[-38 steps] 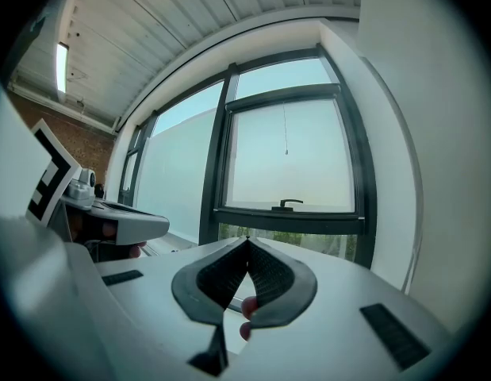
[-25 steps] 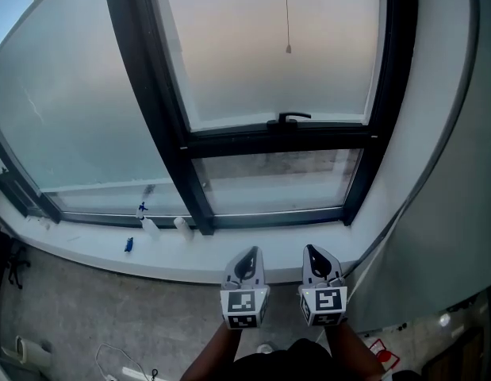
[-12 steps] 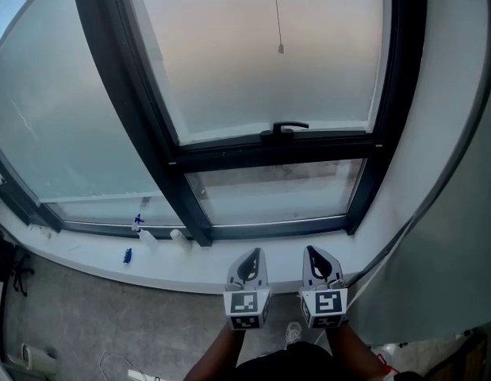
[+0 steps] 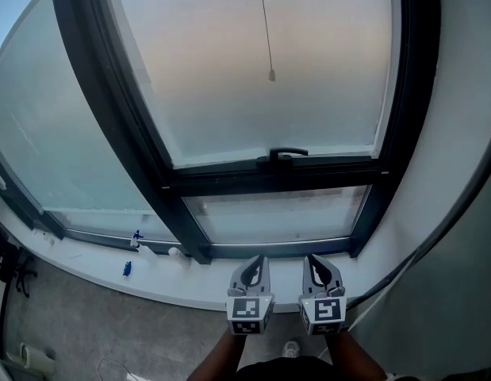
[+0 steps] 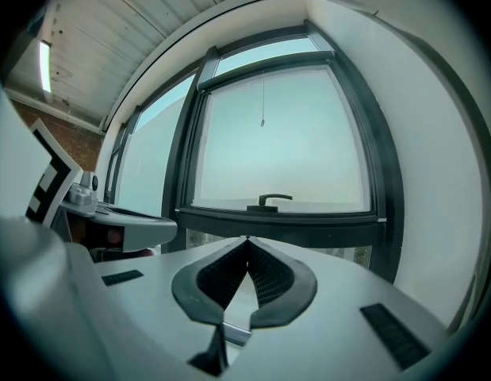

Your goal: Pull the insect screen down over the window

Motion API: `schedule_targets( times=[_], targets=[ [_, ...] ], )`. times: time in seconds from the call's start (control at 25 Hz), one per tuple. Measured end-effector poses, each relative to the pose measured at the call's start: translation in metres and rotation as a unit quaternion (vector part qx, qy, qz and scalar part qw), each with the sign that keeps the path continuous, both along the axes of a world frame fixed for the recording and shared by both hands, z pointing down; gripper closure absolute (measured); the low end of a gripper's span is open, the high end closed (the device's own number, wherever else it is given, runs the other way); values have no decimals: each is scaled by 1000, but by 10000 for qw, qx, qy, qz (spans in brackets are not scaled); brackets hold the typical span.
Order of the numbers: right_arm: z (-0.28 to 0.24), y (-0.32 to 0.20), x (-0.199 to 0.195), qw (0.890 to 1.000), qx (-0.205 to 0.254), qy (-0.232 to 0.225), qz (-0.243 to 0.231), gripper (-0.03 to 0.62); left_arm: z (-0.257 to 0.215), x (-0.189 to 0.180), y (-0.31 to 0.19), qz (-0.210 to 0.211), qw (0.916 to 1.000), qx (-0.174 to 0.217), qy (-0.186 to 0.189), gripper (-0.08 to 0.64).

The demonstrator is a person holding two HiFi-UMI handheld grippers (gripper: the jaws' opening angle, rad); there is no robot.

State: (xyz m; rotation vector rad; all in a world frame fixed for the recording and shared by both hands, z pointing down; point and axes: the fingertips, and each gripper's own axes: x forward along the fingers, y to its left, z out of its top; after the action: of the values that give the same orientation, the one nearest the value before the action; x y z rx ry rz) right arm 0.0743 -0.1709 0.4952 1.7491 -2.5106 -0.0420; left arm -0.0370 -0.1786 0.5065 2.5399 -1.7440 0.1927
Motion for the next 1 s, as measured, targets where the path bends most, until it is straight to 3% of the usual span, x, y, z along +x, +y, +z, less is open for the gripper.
schedule_targets(
  times=[0.48, 0.64, 1.0],
  targets=[
    [-11, -59, 0, 9992, 208, 155, -294, 589, -10, -9, -55, -501, 9982, 184, 263, 557],
    [-17, -70, -3, 9995, 209, -69, -223, 589, -8, -10, -70, -419, 9987, 220, 213, 557],
    [-23, -115, -20, 9994, 349, 44, -61, 589, -24, -16, -122, -80, 9988, 211, 435, 557]
  ],
)
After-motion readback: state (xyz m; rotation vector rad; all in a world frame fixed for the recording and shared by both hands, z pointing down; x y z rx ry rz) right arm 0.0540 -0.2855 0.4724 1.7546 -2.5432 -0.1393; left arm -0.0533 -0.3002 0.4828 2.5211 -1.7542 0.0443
